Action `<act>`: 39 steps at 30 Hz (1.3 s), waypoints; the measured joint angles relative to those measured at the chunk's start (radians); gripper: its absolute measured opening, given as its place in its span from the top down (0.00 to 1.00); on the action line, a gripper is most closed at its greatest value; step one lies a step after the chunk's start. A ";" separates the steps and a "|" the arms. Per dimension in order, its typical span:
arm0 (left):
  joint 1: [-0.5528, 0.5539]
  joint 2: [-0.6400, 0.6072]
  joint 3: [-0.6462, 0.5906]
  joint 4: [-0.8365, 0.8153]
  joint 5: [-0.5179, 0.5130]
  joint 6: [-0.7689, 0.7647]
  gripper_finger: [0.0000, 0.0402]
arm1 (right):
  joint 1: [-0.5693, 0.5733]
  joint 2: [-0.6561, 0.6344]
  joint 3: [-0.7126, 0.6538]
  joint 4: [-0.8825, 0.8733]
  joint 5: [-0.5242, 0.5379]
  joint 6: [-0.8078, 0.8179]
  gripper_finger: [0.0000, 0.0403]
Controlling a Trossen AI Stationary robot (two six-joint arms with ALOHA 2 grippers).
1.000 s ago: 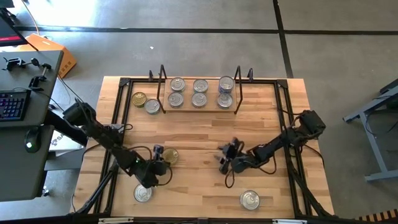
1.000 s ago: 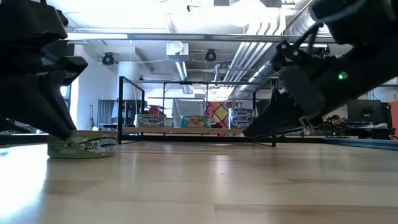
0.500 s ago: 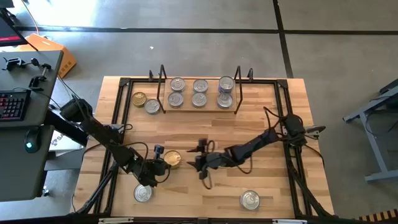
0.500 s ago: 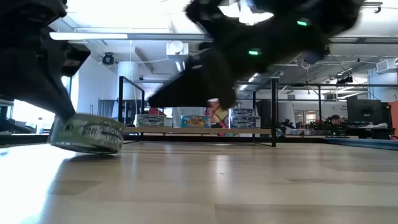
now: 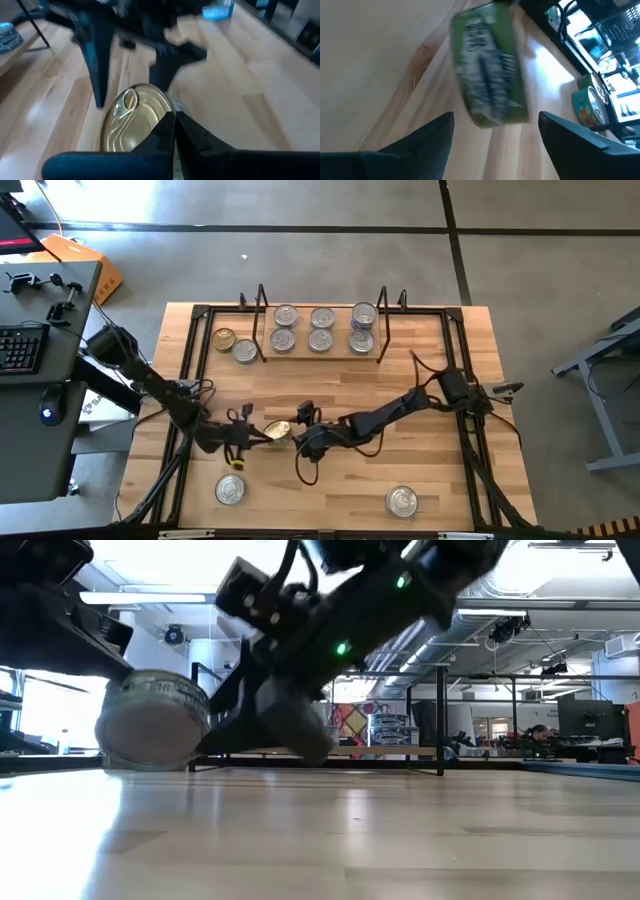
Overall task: Stack canned seafood by type on shelf
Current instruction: Stack the green tuna can on top of the green tuna can on the shelf
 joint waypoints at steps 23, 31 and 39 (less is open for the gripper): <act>0.008 -0.087 -0.022 0.178 -0.119 0.221 0.88 | 0.003 -0.060 0.062 -0.330 0.111 0.488 0.69; 0.160 -0.031 0.101 0.028 -0.026 0.299 0.55 | -0.014 -0.057 0.129 -0.433 0.088 0.546 0.69; 0.256 0.093 0.226 -0.187 0.043 0.236 0.36 | -0.021 -0.057 0.130 -0.401 0.089 0.566 0.69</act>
